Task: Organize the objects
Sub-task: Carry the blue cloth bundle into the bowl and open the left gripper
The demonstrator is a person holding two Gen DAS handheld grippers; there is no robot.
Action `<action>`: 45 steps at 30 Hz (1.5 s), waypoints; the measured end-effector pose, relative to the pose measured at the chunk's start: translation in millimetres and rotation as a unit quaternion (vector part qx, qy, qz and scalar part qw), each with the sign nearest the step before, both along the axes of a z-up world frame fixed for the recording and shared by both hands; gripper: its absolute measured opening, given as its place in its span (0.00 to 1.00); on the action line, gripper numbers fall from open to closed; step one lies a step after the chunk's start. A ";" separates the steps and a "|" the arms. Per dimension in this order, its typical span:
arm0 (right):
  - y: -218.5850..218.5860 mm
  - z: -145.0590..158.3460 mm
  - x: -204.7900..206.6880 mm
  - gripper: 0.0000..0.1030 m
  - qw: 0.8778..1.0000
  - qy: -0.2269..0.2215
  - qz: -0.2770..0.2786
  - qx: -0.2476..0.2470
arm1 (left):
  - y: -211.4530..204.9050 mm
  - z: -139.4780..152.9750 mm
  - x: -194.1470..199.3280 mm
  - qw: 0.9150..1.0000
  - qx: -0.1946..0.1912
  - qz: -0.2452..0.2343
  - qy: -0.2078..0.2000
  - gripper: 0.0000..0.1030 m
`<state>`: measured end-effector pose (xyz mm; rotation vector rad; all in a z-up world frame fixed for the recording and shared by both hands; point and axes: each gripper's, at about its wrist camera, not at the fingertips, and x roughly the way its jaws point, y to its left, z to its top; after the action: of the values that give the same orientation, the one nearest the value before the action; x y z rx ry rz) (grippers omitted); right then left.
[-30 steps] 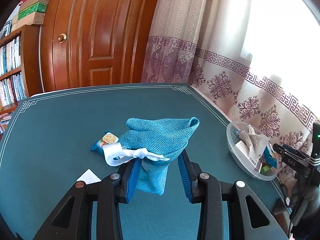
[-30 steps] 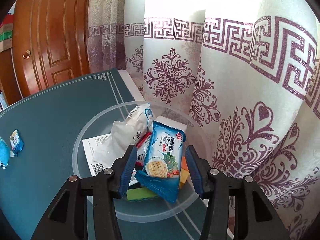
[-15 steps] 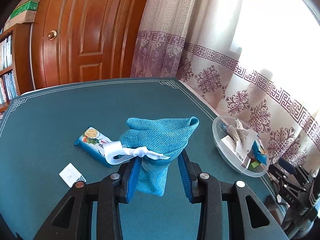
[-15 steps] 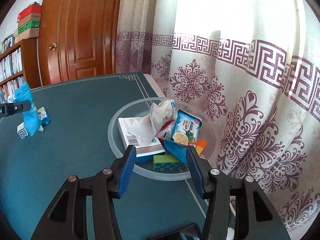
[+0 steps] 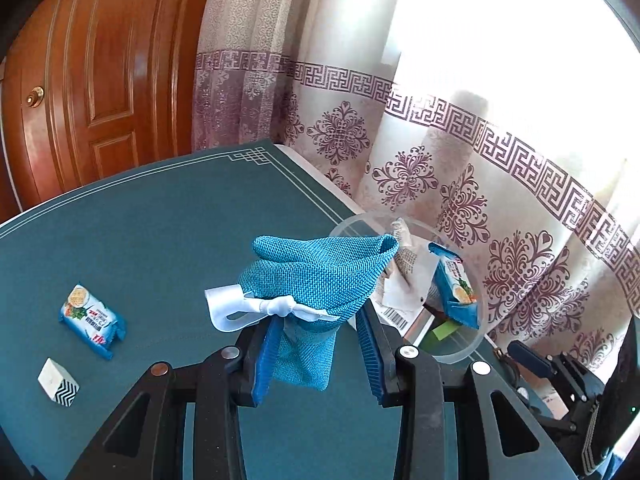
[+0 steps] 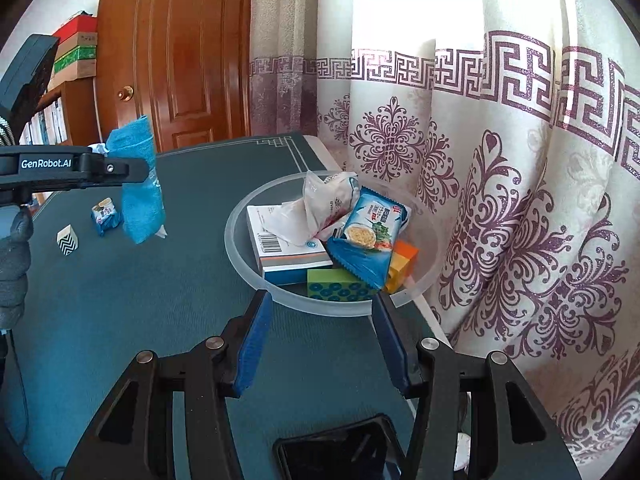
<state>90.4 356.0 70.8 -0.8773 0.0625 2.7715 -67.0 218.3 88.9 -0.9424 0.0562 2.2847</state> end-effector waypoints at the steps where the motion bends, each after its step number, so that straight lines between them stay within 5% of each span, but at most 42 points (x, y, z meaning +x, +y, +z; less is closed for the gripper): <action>1: 0.6 -0.2 1.0 0.52 1.000 0.001 0.003 -0.003 | 5.6 0.7 -0.9 1.000 0.001 -0.005 -0.004 0.39; 25: 17.7 -6.5 -1.2 0.52 0.998 0.021 0.027 -0.051 | 101.3 -18.5 -53.8 0.996 -0.007 -0.034 -0.077 0.39; 31: 21.2 -10.0 -1.5 0.52 0.998 0.018 0.023 -0.059 | 86.7 -21.7 -55.5 0.996 0.004 -0.014 -0.084 0.40; 37: 18.4 -11.5 -2.9 0.52 0.998 0.014 0.027 -0.058 | 54.4 -9.6 -50.4 0.998 0.017 0.021 -0.053 0.52; 45: 14.1 -14.0 -3.7 0.52 0.998 0.010 0.032 -0.059 | 34.1 -22.8 -43.5 0.998 -0.023 0.060 -0.024 0.54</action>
<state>86.7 370.1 56.8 -0.8935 0.2066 2.8614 -110.4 252.4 66.1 -1.0482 0.0313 2.3790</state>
